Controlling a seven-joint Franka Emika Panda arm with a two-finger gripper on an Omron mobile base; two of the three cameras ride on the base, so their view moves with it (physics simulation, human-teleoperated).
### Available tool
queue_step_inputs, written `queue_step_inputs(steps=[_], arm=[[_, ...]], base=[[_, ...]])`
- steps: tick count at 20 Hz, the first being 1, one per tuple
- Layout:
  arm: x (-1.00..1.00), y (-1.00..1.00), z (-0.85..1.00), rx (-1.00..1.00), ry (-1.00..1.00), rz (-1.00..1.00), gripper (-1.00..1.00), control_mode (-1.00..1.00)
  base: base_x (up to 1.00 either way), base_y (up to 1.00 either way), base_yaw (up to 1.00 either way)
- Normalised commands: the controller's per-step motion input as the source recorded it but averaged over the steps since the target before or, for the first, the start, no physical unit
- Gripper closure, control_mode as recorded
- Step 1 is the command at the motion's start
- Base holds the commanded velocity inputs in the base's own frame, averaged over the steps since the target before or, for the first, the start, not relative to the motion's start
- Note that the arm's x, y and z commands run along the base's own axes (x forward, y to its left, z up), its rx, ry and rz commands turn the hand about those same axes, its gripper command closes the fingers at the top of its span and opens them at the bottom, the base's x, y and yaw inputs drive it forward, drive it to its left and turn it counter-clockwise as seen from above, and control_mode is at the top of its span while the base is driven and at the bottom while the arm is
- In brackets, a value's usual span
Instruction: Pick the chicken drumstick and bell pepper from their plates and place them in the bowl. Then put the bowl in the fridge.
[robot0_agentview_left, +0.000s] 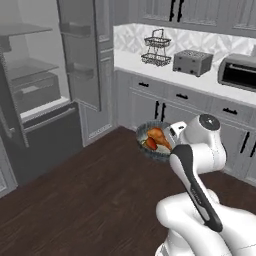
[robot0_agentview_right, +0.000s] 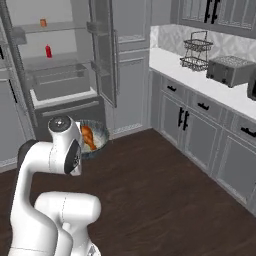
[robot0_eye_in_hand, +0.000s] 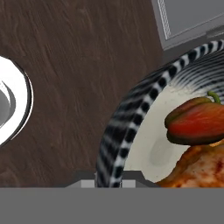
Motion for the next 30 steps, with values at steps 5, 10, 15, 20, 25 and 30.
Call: queue_step_inputs(steps=[5,10,15,20,25,30], arm=[[0.00,0.00,0.00,0.00,0.00,0.00,1.00,1.00],[0.00,0.00,0.00,0.00,0.00,0.00,1.00,1.00],[0.00,0.00,0.00,0.00,0.00,0.00,1.00,1.00],[0.00,0.00,0.00,0.00,0.00,0.00,1.00,1.00],[0.00,0.00,0.00,0.00,0.00,0.00,1.00,1.00],[0.00,0.00,0.00,0.00,0.00,0.00,1.00,1.00]], base=[[1.00,0.00,0.42],[1.00,-0.03,0.50],[1.00,-0.19,0.40],[1.00,-0.26,0.35],[0.95,-0.30,0.22],[0.74,-0.06,0.12]])
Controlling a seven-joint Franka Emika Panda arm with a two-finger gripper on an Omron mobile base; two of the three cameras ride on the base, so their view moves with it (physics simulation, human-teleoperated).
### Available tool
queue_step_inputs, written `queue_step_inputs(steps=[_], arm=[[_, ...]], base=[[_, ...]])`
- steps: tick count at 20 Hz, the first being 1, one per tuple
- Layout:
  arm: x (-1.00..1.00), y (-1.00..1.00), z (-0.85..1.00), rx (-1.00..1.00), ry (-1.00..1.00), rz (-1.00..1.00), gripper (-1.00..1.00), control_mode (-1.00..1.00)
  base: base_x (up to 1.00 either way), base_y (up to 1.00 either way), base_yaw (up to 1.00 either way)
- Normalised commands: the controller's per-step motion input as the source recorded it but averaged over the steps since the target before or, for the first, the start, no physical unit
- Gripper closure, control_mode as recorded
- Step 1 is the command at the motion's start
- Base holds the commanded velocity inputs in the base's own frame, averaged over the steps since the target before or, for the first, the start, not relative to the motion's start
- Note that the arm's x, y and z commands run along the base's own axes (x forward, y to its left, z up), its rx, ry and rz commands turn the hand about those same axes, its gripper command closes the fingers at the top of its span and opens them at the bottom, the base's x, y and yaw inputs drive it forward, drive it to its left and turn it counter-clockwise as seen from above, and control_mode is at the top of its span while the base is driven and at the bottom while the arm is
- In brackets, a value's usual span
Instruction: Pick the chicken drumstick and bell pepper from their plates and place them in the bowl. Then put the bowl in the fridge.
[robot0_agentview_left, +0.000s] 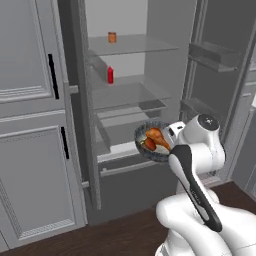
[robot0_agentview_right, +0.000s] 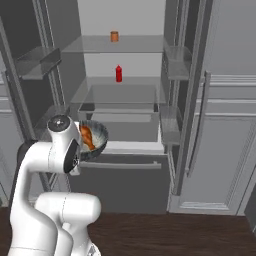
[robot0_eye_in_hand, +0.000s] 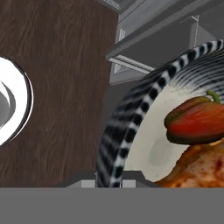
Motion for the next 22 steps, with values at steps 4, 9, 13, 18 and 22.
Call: queue_step_inputs(steps=[4,9,13,18,22], arm=[[0.00,0.00,0.00,0.00,0.00,0.00,1.00,1.00],[0.00,0.00,0.00,0.00,0.00,0.00,1.00,1.00],[0.00,0.00,0.00,0.00,0.00,0.00,1.00,1.00],[0.00,0.00,0.00,0.00,0.00,0.00,1.00,1.00],[0.00,0.00,0.00,0.00,0.00,0.00,1.00,1.00]], base=[[0.56,-0.04,0.06],[0.50,-0.31,0.02],[0.49,-0.30,0.02],[0.62,-0.12,0.04],[0.61,-0.17,0.07]])
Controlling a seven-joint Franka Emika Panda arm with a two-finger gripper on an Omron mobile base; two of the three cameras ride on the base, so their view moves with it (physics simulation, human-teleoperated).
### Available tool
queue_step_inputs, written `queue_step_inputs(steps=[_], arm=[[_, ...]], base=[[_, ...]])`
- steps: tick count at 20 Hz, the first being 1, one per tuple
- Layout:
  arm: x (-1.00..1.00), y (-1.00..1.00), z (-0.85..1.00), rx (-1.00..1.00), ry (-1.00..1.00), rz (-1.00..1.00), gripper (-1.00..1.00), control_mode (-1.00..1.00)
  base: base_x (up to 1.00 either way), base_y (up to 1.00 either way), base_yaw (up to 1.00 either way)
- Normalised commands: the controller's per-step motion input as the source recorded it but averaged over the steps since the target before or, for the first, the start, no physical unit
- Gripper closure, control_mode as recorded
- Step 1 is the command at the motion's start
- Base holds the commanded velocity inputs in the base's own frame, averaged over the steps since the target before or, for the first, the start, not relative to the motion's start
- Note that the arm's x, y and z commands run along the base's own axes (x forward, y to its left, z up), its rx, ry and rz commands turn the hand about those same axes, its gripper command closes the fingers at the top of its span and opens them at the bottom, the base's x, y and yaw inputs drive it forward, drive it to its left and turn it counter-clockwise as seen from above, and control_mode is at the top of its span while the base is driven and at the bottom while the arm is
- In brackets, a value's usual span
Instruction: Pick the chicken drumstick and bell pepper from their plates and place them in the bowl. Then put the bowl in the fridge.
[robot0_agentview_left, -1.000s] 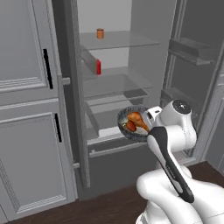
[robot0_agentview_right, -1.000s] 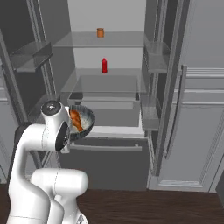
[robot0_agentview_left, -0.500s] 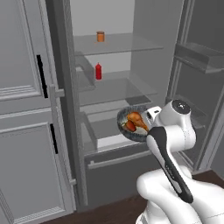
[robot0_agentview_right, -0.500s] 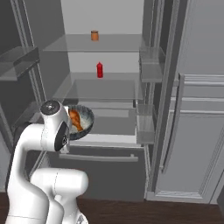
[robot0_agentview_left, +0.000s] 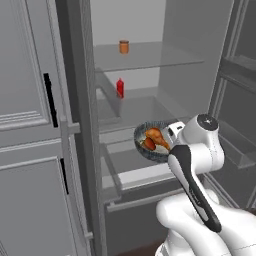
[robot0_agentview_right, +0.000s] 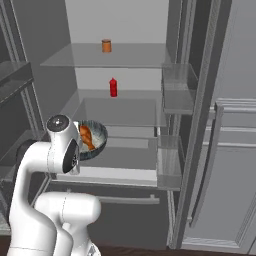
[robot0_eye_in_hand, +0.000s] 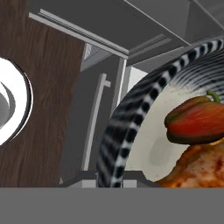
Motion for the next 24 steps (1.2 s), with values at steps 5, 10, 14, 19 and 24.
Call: queue_step_inputs(steps=[5,10,14,19,24], arm=[[0.00,0.00,0.00,0.00,0.00,0.00,1.00,1.00],[0.00,0.00,0.00,0.00,0.00,0.00,1.00,1.00],[0.00,0.00,0.00,0.00,0.00,0.00,1.00,1.00],[0.00,0.00,0.00,0.00,0.00,0.00,1.00,1.00],[0.00,0.00,0.00,0.00,0.00,0.00,1.00,1.00]], base=[[0.44,-0.23,0.08],[0.40,-0.28,0.08],[0.33,-0.26,0.07],[0.34,-0.22,0.09],[0.42,-0.15,0.08]])
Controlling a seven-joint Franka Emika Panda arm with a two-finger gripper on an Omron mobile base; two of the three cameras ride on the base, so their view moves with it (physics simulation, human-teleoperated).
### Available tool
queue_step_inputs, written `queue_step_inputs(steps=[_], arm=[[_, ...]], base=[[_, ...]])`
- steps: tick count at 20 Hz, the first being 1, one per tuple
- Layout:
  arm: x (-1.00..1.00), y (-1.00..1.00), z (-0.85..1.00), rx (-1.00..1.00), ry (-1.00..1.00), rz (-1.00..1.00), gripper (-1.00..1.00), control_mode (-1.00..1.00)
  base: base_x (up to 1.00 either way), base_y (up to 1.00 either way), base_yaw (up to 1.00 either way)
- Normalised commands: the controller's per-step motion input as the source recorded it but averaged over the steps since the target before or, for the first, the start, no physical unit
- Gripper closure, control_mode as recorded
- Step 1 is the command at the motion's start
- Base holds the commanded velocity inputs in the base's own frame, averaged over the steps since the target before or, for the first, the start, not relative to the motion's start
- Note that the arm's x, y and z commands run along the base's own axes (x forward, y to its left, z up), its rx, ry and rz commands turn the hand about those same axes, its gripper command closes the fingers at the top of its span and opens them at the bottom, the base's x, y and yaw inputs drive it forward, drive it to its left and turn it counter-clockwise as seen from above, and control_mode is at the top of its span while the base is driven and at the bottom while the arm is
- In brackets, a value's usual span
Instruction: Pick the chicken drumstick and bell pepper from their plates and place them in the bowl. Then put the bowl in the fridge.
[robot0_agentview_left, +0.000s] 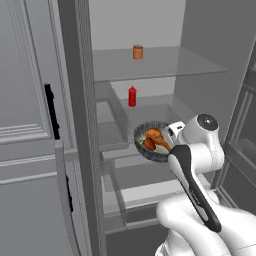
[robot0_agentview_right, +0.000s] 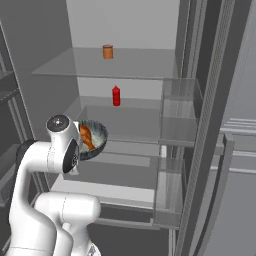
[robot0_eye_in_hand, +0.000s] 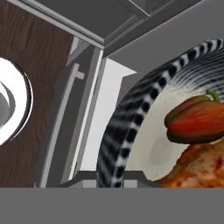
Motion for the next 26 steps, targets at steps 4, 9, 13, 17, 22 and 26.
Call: queue_step_inputs(steps=[4,9,13,17,22,26], arm=[[0.00,0.00,0.00,0.00,0.00,0.00,1.00,1.00],[0.00,0.00,0.00,0.00,0.00,0.00,1.00,1.00],[0.00,0.00,0.00,0.00,0.00,0.00,1.00,1.00],[0.00,0.00,0.00,0.00,0.00,0.00,1.00,1.00],[0.00,0.00,0.00,0.00,0.00,0.00,1.00,1.00],[0.63,-0.21,0.00,0.00,0.00,-0.11,1.00,-1.00]], base=[[0.46,-0.09,0.06],[0.19,-0.06,0.04],[0.00,0.00,0.00],[0.00,0.00,0.00],[0.00,-0.01,0.00],[0.00,0.00,0.00]])
